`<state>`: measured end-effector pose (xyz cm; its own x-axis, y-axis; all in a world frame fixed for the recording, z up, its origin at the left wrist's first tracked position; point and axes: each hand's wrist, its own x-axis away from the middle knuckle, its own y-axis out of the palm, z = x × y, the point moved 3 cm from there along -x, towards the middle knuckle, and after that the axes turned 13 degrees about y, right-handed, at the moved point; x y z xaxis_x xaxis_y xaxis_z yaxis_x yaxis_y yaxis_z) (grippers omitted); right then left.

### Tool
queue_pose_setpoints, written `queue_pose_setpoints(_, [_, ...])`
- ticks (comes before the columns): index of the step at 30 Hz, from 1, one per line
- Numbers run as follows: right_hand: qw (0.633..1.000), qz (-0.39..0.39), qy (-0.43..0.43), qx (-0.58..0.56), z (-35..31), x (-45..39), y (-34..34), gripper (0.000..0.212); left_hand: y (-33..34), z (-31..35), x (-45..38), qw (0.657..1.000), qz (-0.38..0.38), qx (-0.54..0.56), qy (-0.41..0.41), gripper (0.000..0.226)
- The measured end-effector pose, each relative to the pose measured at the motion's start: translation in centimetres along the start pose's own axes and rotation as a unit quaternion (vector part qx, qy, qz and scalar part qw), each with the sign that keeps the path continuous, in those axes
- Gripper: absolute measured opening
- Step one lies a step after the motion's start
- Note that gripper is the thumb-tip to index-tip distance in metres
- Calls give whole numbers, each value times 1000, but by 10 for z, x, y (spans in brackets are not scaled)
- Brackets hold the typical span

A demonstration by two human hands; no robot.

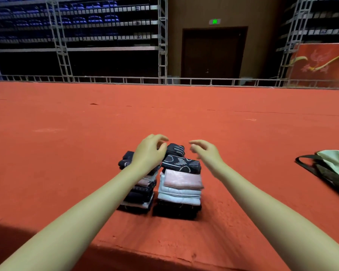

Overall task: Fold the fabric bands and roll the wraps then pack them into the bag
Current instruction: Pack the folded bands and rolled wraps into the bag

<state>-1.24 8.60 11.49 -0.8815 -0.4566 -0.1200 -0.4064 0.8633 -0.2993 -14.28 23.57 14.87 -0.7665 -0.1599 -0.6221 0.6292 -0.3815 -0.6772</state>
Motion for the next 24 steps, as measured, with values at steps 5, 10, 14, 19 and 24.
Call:
queue_pose_setpoints(5, [988, 128, 83, -32, 52, 10, -117, 18, 71, 87, -38, 993, -21, 110, 36, 28])
queue_pose_setpoints(10, [960, 232, 138, 74, 119, 39, -259, 20, 180, 158, -72, 983, -101, 146, 53, 30])
queue_pose_setpoints(14, [897, 328, 180, 234, 164, 61, -376, 26, 277, 204, -95, 971, -165, 169, 35, 32])
queue_pose_setpoints(19, [777, 439, 239, 383, 214, 76, -491, 36, 395, 255, -123, 947, -229, 224, -18, 35])
queue_pose_setpoints(24, [783, 392, 310, 370, 268, 57, -535, 47, 504, 289, -139, 911, -248, 314, -101, 35])
